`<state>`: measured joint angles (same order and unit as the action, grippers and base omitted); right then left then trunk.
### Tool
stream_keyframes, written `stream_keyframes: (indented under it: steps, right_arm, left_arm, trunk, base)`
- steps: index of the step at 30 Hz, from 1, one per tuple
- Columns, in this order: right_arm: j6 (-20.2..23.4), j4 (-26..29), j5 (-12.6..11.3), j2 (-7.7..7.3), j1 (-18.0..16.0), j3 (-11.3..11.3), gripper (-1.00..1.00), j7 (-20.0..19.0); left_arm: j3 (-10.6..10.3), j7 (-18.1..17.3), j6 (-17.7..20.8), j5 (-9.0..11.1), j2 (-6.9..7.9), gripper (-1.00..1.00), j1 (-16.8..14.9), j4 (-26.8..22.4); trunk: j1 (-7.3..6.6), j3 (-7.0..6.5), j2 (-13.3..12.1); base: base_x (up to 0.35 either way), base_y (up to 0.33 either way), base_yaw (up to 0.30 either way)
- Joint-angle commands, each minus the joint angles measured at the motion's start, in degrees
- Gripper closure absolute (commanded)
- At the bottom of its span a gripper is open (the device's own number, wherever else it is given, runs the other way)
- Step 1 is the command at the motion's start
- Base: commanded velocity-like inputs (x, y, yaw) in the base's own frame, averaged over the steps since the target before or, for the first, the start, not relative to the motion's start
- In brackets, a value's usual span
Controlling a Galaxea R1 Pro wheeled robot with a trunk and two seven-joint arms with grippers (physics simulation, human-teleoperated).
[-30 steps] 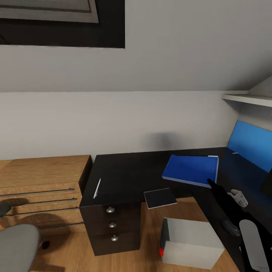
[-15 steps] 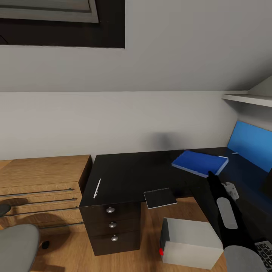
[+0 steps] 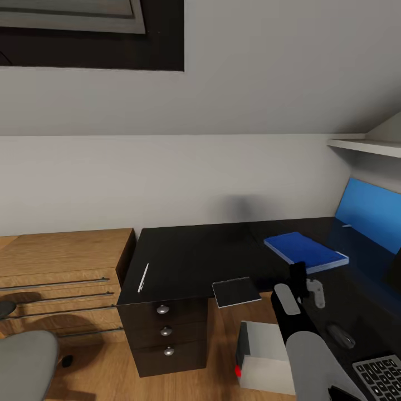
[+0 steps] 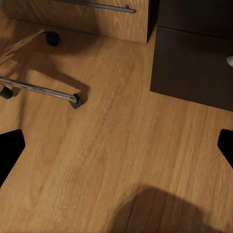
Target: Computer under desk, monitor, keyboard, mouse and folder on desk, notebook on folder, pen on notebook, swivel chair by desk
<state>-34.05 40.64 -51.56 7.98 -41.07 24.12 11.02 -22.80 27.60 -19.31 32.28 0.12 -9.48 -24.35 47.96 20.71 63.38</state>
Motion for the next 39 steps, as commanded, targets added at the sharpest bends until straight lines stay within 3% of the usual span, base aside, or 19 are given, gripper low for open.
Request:
stream_keyframes:
  steps: [1,13,30,39]
  right_arm:
    - [-0.34,-0.18,-0.18,0.17,-0.05,0.09,1.00,0.04]
    - [-0.66,-2.50,-5.73,2.02,-0.06,-0.45,1.00,-0.37]
    - [-0.60,-3.58,-5.93,2.02,-0.06,-0.30,1.00,-0.35]
    - [-0.58,-4.92,-6.06,2.02,-0.05,-0.37,1.00,-0.31]
  left_arm:
    - [-0.48,0.35,-0.29,0.47,0.03,-1.00,-0.05,0.00]
    - [-0.49,0.35,-0.29,0.19,-0.37,-1.00,-0.04,0.00]
    - [-0.49,0.35,-0.29,0.08,-0.38,-1.00,-0.02,0.00]
    - [-0.49,0.35,-0.29,0.07,-0.38,-1.00,-0.05,0.00]
  trunk:
    - [0.00,0.07,0.05]
    - [0.00,0.07,0.05]
    - [0.00,0.08,0.05]
    - [0.00,0.43,0.05]
  base:
    - [0.000,0.000,0.000]
    - [0.000,0.000,0.000]
    - [0.000,0.000,-0.002]
    - [0.000,0.000,-0.161]
